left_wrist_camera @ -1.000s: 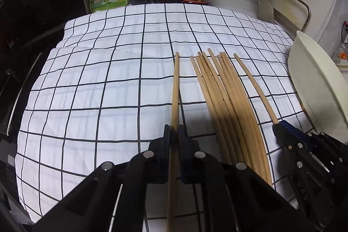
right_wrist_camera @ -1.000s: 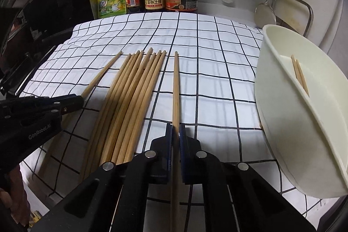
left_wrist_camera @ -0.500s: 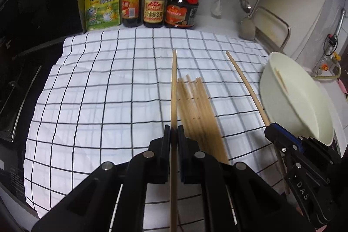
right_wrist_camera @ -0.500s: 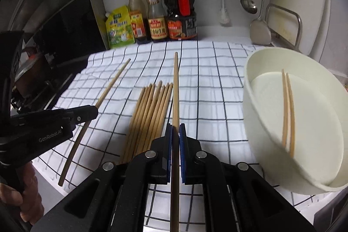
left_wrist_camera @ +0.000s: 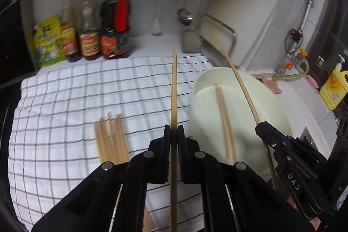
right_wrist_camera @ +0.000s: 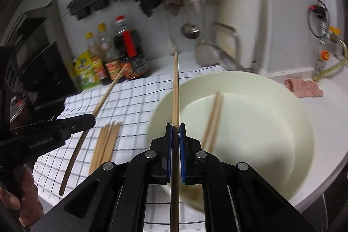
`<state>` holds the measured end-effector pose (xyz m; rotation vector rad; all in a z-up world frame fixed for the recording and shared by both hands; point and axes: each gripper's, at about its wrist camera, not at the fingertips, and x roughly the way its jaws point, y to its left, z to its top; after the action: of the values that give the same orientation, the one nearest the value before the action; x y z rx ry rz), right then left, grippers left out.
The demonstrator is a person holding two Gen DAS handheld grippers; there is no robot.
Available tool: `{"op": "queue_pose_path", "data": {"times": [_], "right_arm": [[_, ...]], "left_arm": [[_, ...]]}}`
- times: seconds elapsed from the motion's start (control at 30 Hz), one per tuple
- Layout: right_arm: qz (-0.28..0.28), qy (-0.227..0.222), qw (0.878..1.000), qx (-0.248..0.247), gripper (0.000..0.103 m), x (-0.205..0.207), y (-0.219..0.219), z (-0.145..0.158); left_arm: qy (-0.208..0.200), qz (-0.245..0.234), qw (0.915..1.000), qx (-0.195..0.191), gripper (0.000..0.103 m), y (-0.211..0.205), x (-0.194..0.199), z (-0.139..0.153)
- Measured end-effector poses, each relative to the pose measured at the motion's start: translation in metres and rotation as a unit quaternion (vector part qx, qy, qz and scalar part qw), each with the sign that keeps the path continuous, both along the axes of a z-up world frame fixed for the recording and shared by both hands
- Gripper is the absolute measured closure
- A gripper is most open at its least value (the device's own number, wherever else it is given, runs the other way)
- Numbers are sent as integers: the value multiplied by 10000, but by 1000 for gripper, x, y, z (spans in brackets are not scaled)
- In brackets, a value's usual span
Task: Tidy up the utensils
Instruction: 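Lift both held chopsticks and carry them over the white bowl, then open both tools to drop the chopsticks into the bowl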
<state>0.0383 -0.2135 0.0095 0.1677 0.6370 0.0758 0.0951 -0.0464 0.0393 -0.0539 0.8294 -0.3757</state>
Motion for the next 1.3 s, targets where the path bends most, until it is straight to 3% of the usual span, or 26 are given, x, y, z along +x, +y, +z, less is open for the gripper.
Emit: {"op": "queue_pose_path", "data": {"times": [0.2, 0.37, 0.9, 0.93, 1.0, 1.03, 1.3], "right_arm": [[-639, 5, 9977, 226, 97, 6, -59, -3], [-836, 137, 9960, 285, 97, 13, -81, -16], [-943, 463, 9935, 430, 97, 26, -94, -41], [-940, 457, 9937, 412, 96, 26, -94, -41], [-959, 405, 9938, 381, 92, 25, -93, -39], [-995, 364, 9937, 356, 89, 23, -93, -37], [-1009, 320, 9938, 346, 82, 20, -94, -35]], "left_arm": [[-74, -443, 9990, 3, 96, -63, 16, 3], [-70, -595, 9981, 125, 96, -96, 30, -7], [179, -642, 9966, 491, 94, -135, 53, -39], [195, -610, 9967, 502, 86, -135, 53, -39], [192, -529, 9972, 494, 58, -131, 54, -38], [118, -460, 9979, 439, 38, -127, 53, -36], [6, -289, 9987, 421, 35, -115, 51, -28]]}}
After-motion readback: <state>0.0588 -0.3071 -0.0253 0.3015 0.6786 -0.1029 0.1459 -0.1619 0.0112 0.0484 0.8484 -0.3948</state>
